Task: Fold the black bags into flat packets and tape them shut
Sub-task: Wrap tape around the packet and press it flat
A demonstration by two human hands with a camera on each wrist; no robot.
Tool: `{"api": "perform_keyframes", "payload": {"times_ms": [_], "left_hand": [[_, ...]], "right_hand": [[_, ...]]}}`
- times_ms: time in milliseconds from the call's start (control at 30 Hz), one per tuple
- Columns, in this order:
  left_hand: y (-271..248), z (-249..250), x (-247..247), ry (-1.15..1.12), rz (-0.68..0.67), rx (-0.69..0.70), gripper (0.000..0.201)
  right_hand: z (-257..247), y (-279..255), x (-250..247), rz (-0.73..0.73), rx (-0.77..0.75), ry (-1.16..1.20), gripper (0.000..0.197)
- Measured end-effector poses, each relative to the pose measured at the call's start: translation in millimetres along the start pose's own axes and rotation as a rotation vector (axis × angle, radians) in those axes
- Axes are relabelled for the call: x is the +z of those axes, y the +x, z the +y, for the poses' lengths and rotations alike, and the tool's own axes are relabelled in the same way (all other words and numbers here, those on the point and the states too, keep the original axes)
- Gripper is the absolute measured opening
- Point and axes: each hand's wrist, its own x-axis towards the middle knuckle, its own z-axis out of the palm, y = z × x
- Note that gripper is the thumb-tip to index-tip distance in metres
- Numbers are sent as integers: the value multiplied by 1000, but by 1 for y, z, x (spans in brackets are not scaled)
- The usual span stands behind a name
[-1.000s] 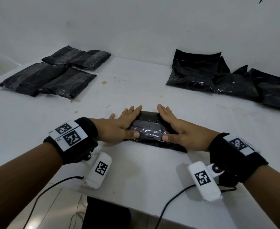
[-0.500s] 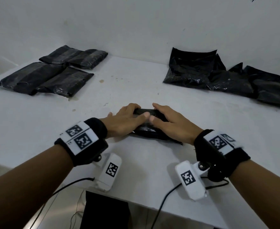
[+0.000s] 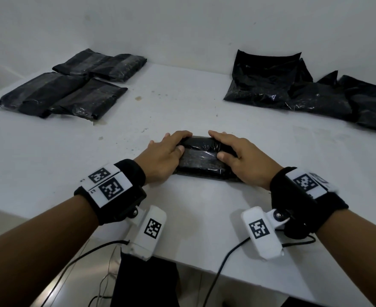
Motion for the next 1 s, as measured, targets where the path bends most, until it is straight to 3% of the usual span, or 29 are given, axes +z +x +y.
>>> {"api": "perform_keyframes", "payload": {"times_ms": [167,333,433,500,633,1000], "left_hand": [[1,-5,-1,-68,-1,-20,44],[2,13,-1,-302,80,-108,44],[2,20,5,-136,139,-109,33],[1,21,10,2,166,-95,40],[5,22,12,91,154,-87,37],[1,14,-3,17,41,-63,42]], "right_hand": [[2,0,-2,-29,25,46,58],[-11,0,-5,-34,115,157,57],[-18,4,3,41,143,152,38],[-19,5,8,96,122,63,36],[-14,6,12,116,53,-37,33],[1,3,-4,-2,48,7,56]]}}
